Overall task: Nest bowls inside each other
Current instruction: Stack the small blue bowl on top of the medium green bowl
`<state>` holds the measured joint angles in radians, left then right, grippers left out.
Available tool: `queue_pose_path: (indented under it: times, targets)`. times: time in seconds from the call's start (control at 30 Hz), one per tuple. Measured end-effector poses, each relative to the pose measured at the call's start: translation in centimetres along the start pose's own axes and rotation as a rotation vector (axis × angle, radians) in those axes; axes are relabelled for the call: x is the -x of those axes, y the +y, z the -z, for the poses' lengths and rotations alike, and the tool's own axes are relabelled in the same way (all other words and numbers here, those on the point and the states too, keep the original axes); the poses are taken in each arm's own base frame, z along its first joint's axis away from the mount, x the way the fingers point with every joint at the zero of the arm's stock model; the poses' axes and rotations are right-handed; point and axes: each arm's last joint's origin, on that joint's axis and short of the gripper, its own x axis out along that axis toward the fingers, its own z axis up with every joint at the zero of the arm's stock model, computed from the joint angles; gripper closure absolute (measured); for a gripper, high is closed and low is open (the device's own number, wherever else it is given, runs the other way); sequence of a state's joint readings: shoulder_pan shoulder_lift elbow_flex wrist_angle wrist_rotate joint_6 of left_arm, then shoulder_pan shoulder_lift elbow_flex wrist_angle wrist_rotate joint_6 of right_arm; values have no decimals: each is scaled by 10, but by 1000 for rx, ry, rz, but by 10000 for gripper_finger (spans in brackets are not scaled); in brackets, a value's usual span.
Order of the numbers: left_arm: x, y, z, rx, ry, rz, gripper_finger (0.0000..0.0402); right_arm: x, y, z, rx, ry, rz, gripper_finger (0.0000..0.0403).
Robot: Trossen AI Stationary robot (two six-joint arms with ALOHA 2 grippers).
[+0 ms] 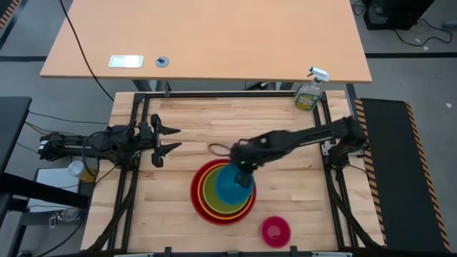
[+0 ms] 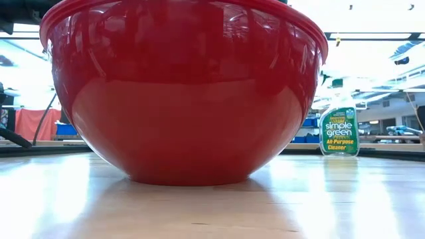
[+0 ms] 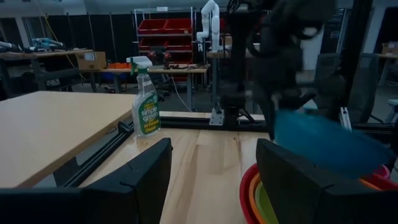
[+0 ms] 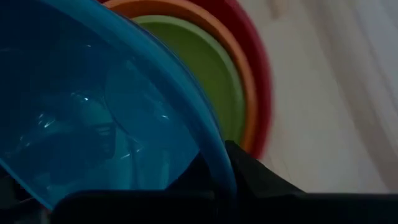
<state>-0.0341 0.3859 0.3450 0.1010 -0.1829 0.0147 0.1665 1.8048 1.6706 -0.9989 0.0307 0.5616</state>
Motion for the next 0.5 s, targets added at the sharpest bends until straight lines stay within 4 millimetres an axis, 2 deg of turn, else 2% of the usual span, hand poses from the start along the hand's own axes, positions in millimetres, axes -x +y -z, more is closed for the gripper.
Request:
queue_pose_path:
  times: [0.1,0.23,0.37,0.5]
  targets:
    - [0,0,1,-1,7,0,164,-24,11,-16,50,21,11,384]
    - [0,0,1,1,14,0,164,-46,19,-29,108,59,69,383]
    - [0,0,3,8,31,1,164,-68,21,-31,157,132,130,383]
    - [0,-1,5,23,46,43,164,-79,20,-27,181,198,140,364]
